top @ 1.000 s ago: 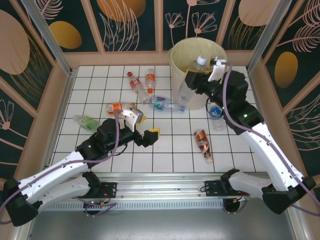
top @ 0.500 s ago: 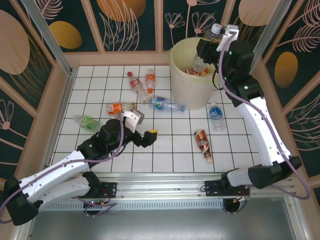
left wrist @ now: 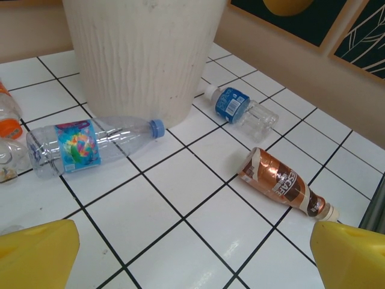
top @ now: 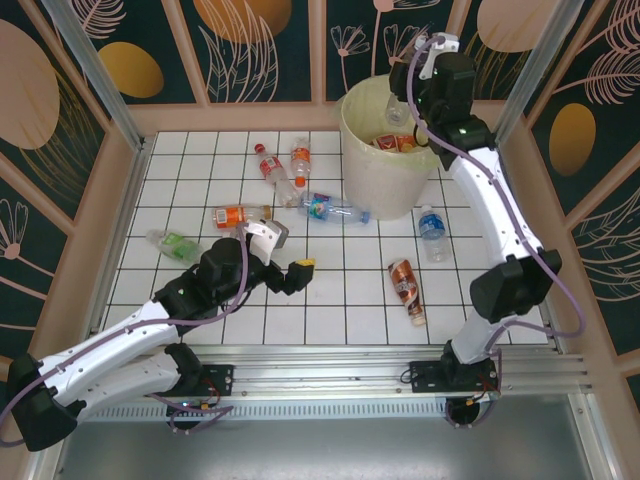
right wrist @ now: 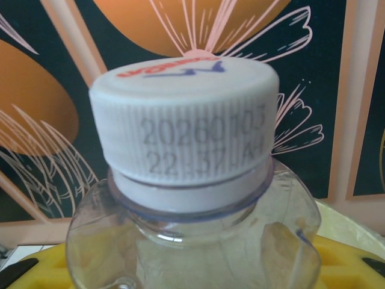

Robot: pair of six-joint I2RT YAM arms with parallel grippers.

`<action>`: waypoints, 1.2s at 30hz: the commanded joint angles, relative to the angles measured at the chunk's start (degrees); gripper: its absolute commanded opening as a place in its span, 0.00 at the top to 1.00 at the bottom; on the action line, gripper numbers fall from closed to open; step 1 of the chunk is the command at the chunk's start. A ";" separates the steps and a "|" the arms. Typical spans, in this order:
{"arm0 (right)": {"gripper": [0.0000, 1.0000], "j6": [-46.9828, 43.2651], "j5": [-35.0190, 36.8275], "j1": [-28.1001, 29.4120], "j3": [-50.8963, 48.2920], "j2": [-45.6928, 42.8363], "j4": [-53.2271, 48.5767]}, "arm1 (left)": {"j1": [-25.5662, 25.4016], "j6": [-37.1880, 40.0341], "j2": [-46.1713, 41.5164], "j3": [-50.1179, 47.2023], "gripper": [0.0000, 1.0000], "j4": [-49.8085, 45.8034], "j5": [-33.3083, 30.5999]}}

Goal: Put the plastic bottles in the bin

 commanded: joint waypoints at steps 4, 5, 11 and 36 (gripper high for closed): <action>0.49 -0.06 0.38 -1.19 4.78 5.18 -0.30 | -0.41 0.79 -0.35 0.82 0.01 -0.81 -1.15; 0.49 0.03 0.21 -1.36 4.81 5.87 -0.47 | -0.41 0.81 -0.34 0.76 0.01 -0.81 -1.08; 0.50 0.49 -0.53 -2.41 4.07 8.63 -1.62 | -0.41 0.71 0.25 0.81 0.01 -0.81 -0.82; 0.47 -1.87 -3.63 -2.48 -4.05 13.04 -6.12 | -0.36 0.36 1.16 0.97 0.01 -0.99 0.10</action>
